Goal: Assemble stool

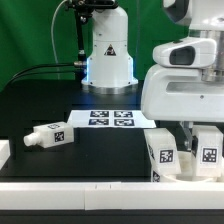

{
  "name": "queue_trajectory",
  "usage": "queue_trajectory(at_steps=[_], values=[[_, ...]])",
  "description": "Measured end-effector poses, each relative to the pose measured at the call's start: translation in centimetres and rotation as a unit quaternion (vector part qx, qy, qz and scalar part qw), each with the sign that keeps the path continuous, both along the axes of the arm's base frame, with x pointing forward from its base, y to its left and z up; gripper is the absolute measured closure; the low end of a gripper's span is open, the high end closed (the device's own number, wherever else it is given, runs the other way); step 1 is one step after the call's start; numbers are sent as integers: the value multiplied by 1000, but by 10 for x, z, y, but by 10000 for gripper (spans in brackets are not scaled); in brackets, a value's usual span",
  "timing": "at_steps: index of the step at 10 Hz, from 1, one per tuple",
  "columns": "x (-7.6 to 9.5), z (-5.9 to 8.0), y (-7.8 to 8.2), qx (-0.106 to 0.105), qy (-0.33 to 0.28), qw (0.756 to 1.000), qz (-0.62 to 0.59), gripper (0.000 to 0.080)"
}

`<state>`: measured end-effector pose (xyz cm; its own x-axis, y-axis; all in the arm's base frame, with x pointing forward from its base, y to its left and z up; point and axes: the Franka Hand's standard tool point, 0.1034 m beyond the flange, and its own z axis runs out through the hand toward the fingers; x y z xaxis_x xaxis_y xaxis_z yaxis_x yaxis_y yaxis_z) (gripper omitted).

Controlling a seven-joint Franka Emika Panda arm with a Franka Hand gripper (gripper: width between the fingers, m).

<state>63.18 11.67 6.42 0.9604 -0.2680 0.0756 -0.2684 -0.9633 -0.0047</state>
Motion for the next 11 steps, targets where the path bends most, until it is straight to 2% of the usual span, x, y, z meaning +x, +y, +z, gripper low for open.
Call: queue_trajectory(at_steps=[1, 5, 6, 8, 9, 11], values=[[1, 1, -2, 14, 1, 998, -61, 466], [-1, 0, 0, 29, 2, 978, -206, 466], [0, 1, -1, 45, 3, 951, -307, 466], [0, 0, 2, 80, 9, 856, -510, 466], [2, 1, -1, 93, 9, 832, -546, 466], [1, 0, 0, 97, 13, 791, -604, 466]])
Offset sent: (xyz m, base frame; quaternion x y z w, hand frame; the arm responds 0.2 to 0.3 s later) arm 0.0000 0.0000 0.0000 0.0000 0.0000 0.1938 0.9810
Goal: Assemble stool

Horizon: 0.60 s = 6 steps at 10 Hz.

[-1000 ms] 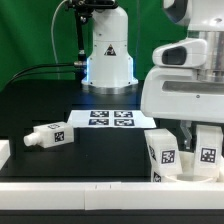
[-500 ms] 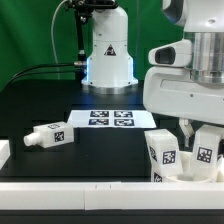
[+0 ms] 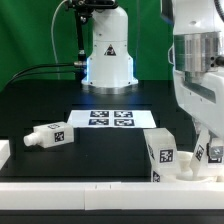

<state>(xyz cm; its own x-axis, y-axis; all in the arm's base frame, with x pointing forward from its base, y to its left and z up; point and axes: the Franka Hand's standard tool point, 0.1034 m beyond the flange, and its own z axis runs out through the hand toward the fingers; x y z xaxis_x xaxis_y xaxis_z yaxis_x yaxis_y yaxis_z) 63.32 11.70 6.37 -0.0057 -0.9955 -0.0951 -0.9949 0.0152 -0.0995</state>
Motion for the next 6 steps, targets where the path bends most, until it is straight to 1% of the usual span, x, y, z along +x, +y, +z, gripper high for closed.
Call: queue_trajectory(at_steps=[2, 3, 4, 6], values=[[0, 0, 1, 8, 5, 998, -61, 466], [1, 0, 2, 29, 11, 986, -165, 466], [0, 0, 5, 42, 14, 970, -240, 466], [1, 0, 4, 60, 6, 956, -288, 466]])
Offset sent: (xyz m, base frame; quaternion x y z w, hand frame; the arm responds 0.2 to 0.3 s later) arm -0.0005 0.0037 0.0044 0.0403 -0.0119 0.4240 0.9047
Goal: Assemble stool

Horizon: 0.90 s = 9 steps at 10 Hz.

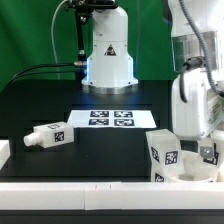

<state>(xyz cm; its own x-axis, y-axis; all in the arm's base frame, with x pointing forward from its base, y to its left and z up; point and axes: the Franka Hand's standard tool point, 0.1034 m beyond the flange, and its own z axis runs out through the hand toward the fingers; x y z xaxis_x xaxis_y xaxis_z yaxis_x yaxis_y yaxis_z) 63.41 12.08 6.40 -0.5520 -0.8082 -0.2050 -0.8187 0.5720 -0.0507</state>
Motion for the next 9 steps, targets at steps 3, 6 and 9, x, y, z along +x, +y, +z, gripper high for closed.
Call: queue_trajectory(at_steps=[3, 6, 9], values=[[-3, -1, 0, -1, -3, 1000, 2, 466], [-5, 0, 1, -7, -2, 999, 48, 296], [-6, 28, 14, -12, -9, 970, 243, 160]])
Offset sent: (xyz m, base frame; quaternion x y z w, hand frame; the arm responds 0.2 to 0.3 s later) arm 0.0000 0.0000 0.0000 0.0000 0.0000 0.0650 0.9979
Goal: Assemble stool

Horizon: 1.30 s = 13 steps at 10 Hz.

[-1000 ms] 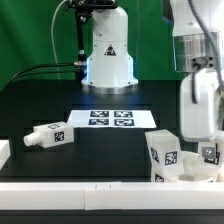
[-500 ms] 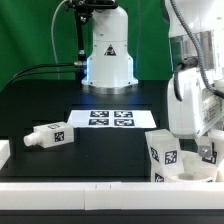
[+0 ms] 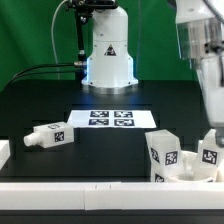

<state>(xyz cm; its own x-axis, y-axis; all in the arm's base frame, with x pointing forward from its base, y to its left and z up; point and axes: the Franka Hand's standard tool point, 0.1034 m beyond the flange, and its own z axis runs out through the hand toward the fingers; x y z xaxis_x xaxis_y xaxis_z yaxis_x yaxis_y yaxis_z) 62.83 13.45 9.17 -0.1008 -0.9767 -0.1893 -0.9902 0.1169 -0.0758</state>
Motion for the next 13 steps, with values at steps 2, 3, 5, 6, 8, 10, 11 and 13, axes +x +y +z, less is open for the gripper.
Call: queue_trajectory(at_steps=[2, 3, 5, 6, 8, 10, 11, 13], values=[[0, 10, -2, -11, -18, 994, 108, 152], [0, 8, -2, -15, -20, 991, 131, 151], [0, 7, -3, -22, -32, 979, 199, 151], [0, 7, -3, -22, -31, 980, 196, 151], [-9, 13, -14, -23, -40, 966, 256, 151], [-19, 15, -25, -40, -42, 940, 337, 151], [-19, 15, -25, -43, -46, 930, 361, 151], [-19, 14, -26, -43, -46, 930, 361, 151]])
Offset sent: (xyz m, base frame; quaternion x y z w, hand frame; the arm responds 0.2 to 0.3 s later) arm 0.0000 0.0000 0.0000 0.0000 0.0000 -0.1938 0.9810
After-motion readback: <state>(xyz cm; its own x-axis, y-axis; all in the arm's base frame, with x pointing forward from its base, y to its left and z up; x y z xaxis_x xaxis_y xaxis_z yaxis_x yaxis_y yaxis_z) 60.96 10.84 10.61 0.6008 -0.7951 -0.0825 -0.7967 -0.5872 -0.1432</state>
